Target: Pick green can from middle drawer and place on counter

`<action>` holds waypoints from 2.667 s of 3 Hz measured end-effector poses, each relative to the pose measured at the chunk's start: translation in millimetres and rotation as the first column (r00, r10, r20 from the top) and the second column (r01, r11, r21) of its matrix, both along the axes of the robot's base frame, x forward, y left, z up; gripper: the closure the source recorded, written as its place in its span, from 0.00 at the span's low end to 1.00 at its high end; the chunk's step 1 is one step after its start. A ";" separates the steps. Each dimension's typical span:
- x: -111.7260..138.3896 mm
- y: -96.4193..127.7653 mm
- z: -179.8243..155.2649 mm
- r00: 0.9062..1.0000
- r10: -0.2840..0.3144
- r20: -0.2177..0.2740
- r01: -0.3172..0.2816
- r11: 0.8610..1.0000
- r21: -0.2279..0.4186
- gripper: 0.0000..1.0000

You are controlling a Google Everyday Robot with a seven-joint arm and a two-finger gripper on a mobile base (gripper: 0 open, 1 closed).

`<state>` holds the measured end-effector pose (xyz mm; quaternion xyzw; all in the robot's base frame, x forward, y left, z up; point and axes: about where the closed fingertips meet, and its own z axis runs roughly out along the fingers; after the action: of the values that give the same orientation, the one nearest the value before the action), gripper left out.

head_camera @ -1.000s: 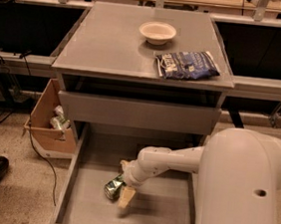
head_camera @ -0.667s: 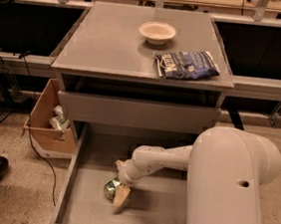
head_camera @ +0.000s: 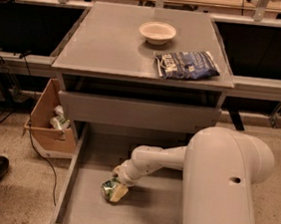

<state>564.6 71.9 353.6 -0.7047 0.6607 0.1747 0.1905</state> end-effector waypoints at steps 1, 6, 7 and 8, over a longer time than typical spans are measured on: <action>1.5 -1.2 1.0 1.000 0.001 0.002 -0.001 1.000 -0.013 0.73; -39.4 -95.9 188.2 0.995 -0.066 0.077 0.072 0.994 -0.084 1.00; -39.4 -95.9 188.3 0.995 -0.066 0.078 0.072 0.994 -0.084 1.00; -43.1 -90.1 211.3 0.995 -0.044 0.091 0.053 0.993 -0.109 1.00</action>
Offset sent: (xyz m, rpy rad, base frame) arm -0.0110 -0.0622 0.0630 -0.0587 0.0014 -0.0365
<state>521.4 -18.2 564.9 -0.7051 0.6773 0.1014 0.1840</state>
